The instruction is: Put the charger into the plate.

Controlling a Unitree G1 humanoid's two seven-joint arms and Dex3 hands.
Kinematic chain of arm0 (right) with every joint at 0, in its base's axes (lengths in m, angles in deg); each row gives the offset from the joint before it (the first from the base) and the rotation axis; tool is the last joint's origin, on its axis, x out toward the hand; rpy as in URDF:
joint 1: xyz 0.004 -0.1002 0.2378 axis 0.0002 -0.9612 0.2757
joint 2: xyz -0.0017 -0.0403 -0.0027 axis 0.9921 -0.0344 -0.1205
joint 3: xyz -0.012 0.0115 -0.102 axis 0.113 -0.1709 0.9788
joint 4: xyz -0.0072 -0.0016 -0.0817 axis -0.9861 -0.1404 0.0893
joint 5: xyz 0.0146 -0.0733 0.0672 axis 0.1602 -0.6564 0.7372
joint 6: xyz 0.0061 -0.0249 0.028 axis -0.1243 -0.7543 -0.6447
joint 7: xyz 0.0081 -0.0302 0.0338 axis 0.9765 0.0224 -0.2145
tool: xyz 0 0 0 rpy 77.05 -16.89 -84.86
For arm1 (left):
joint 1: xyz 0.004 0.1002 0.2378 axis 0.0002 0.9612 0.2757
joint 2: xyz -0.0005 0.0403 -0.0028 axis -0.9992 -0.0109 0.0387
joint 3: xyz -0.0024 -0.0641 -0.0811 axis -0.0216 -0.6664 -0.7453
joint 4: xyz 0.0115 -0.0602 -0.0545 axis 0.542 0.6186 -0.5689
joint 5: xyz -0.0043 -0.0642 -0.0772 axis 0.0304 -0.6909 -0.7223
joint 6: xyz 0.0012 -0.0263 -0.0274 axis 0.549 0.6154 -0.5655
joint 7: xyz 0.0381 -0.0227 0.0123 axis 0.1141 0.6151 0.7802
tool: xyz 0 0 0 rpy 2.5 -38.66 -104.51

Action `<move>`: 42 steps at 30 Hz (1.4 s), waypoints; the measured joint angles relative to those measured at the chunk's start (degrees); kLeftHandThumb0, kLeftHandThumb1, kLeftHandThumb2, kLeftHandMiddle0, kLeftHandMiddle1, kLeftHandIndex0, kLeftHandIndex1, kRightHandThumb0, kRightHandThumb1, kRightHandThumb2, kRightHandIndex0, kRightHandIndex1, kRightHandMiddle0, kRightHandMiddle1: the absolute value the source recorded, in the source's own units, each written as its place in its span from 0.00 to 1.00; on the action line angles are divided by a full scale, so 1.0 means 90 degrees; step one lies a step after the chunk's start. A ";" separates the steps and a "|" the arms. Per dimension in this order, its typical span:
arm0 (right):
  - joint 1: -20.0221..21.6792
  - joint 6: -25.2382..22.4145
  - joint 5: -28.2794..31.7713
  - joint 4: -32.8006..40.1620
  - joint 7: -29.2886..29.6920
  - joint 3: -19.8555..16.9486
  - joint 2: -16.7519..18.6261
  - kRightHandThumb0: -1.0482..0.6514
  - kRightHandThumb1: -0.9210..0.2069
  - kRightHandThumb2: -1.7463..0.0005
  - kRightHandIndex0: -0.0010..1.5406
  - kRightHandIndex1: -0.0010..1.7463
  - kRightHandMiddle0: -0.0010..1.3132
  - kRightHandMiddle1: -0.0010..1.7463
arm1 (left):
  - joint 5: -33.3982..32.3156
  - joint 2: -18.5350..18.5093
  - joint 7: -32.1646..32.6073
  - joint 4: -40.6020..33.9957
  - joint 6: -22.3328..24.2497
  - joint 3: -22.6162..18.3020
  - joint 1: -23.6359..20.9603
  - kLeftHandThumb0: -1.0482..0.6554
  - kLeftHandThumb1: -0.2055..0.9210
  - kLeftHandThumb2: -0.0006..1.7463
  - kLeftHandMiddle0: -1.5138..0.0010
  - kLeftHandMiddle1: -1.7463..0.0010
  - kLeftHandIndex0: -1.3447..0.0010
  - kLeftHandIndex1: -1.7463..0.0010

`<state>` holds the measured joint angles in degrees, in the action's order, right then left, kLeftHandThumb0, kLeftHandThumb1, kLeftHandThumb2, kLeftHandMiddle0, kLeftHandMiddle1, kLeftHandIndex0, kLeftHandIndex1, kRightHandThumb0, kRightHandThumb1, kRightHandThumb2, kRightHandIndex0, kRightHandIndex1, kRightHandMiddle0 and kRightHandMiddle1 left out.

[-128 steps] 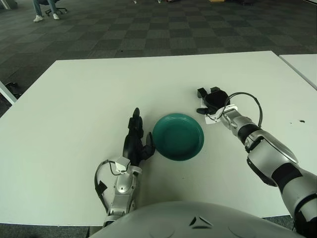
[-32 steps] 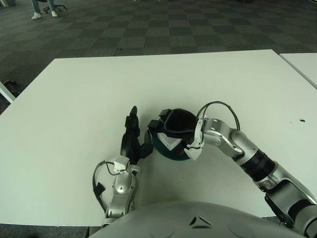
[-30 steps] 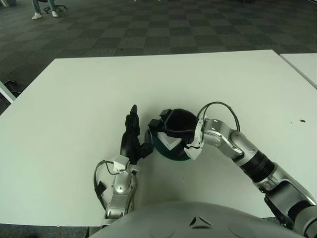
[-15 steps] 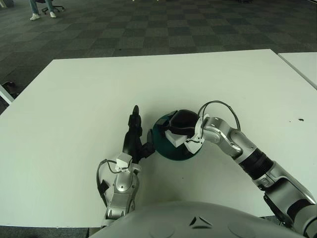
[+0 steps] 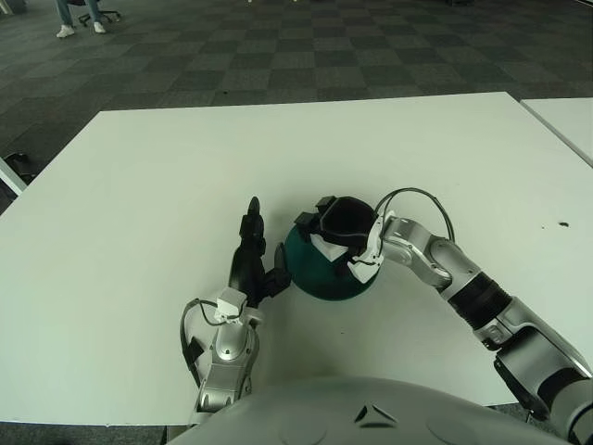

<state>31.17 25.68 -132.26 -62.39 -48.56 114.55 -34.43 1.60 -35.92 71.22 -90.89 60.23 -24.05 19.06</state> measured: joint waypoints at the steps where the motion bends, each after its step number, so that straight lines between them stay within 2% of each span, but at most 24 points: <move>1: 0.0003 0.0016 0.0035 0.0043 -0.0018 -0.0041 -0.0035 0.01 0.00 0.52 0.10 0.85 0.04 0.74 | 0.0013 -0.0003 0.0000 0.0028 -0.0043 -0.0016 -0.0001 0.03 1.00 0.59 1.00 1.00 1.00 0.98; 2: 0.0011 0.0032 0.0071 0.0067 -0.0040 -0.0066 -0.0063 0.01 0.00 0.51 0.11 0.65 0.02 0.59 | 0.0026 -0.0008 0.0002 0.0049 -0.0085 -0.0030 -0.0001 0.03 1.00 0.59 1.00 1.00 1.00 0.99; 3: 0.0029 0.0054 0.0111 0.0081 -0.0080 -0.0076 -0.0086 0.00 0.00 0.50 0.14 0.49 0.02 0.50 | 0.0050 -0.0014 0.0006 0.0073 -0.0128 -0.0049 -0.0001 0.03 1.00 0.60 1.00 1.00 1.00 0.99; 4: 0.0049 0.0082 0.0129 0.0087 -0.0133 -0.0078 -0.0103 0.00 0.00 0.50 0.15 0.41 0.01 0.45 | 0.0076 -0.0021 0.0011 0.0090 -0.0167 -0.0064 -0.0003 0.03 1.00 0.60 1.00 1.00 1.00 0.99; 5: 0.0062 0.0095 0.0163 0.0094 -0.0211 -0.0078 -0.0121 0.00 0.00 0.49 0.17 0.28 0.01 0.37 | 0.0100 -0.0031 0.0017 0.0106 -0.0203 -0.0075 -0.0009 0.03 1.00 0.60 1.00 1.00 1.00 0.99; 6: 0.0075 0.0109 0.0204 0.0102 -0.0307 -0.0079 -0.0146 0.00 0.00 0.49 0.17 0.19 0.01 0.29 | 0.0135 -0.0040 0.0023 0.0124 -0.0245 -0.0083 -0.0017 0.03 1.00 0.61 1.00 1.00 1.00 0.99; 9: 0.0088 0.0146 0.0373 0.0184 -0.0647 -0.0079 -0.0216 0.00 0.00 0.47 0.16 0.07 0.00 0.18 | 0.0265 -0.0068 0.0064 0.0150 -0.0334 -0.0103 -0.0029 0.03 1.00 0.61 1.00 1.00 1.00 0.99; 15: 0.0088 0.0119 0.0594 0.0317 -0.1072 -0.0091 -0.0214 0.00 0.00 0.47 0.09 0.01 0.00 0.04 | 0.0457 -0.0102 0.0135 0.0164 -0.0389 -0.0131 -0.0031 0.04 1.00 0.62 1.00 1.00 1.00 1.00; 18: 0.0085 0.0067 0.0697 0.0412 -0.1258 -0.0130 -0.0215 0.00 0.00 0.47 0.06 0.00 0.00 0.01 | 0.0530 -0.0106 0.0160 0.0164 -0.0396 -0.0130 -0.0032 0.04 1.00 0.63 1.00 1.00 1.00 1.00; 26: -0.0014 -0.0136 0.0914 0.0654 -0.1410 -0.0303 -0.0200 0.00 0.00 0.48 0.03 0.00 0.00 0.00 | 0.0477 -0.0105 0.0143 0.0146 -0.0402 -0.0127 -0.0036 0.04 1.00 0.63 1.00 1.00 1.00 1.00; 32: -0.0187 -0.0130 0.1035 0.0675 -0.1185 -0.0456 -0.0187 0.00 0.00 0.48 0.02 0.00 0.00 0.00 | 0.0271 -0.0129 0.0025 0.0043 -0.0290 -0.0127 -0.0037 0.04 1.00 0.61 1.00 1.00 1.00 1.00; 42: -0.0338 -0.0150 0.1876 0.0473 -0.1085 -0.0758 -0.0073 0.01 0.00 0.51 0.00 0.00 0.00 0.00 | -0.0326 -0.0054 -0.0227 -0.0097 0.0082 -0.0125 0.0008 0.05 1.00 0.57 1.00 1.00 0.97 0.98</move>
<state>28.13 24.33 -115.38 -58.13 -58.32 107.73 -35.09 -1.34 -36.41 69.17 -91.76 60.98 -25.18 19.12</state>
